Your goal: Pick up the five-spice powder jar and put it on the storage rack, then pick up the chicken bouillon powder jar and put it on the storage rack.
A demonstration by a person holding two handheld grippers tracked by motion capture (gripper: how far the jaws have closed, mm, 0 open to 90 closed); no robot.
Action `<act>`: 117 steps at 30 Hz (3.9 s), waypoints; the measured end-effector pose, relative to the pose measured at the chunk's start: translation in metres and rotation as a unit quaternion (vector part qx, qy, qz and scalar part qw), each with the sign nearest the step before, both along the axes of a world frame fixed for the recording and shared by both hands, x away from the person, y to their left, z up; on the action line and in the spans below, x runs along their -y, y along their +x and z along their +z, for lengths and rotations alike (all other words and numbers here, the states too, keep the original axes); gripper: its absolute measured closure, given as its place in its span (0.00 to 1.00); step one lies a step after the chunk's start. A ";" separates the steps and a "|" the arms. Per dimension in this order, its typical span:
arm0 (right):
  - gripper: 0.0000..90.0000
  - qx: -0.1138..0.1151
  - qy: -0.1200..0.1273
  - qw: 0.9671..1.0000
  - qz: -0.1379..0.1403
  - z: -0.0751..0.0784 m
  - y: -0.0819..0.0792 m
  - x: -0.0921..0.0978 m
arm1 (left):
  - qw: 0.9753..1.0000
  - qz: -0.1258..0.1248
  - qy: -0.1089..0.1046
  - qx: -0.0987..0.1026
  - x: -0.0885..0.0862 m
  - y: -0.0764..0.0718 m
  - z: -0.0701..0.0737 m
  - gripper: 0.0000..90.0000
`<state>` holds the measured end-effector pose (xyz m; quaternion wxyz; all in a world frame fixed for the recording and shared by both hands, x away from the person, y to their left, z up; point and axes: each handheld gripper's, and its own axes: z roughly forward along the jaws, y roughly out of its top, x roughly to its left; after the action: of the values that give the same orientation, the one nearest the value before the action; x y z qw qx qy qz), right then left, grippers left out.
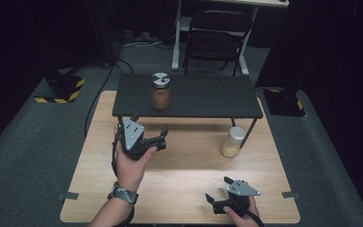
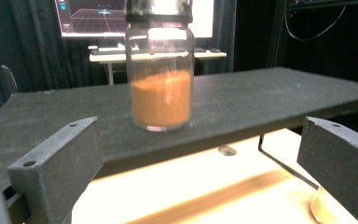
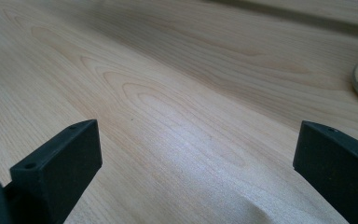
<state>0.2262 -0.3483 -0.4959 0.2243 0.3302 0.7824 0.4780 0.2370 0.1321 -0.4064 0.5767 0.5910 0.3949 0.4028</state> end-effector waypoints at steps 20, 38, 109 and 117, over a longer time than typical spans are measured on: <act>0.00 0.002 -0.005 1.000 0.000 0.000 -0.001 -0.002 | 1.000 -0.017 -0.004 -0.021 -0.016 -0.048 -0.064 0.01; 0.00 0.005 -0.009 1.000 0.002 0.000 -0.001 -0.004 | 0.995 -0.037 0.030 -0.083 -0.028 -0.067 -0.102 0.01; 0.01 0.006 -0.016 1.000 -0.008 0.001 -0.005 -0.013 | 0.985 -0.062 0.082 -0.140 -0.039 -0.066 -0.115 0.01; 0.01 0.005 -0.013 1.000 -0.012 0.001 -0.006 -0.015 | 0.985 -0.063 0.086 -0.136 -0.037 -0.067 -0.115 0.01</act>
<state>0.2204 -0.3337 -0.4951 0.2384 0.3343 0.7834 0.4665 0.1695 0.1696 -0.5217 0.4886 0.7114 0.3958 0.3138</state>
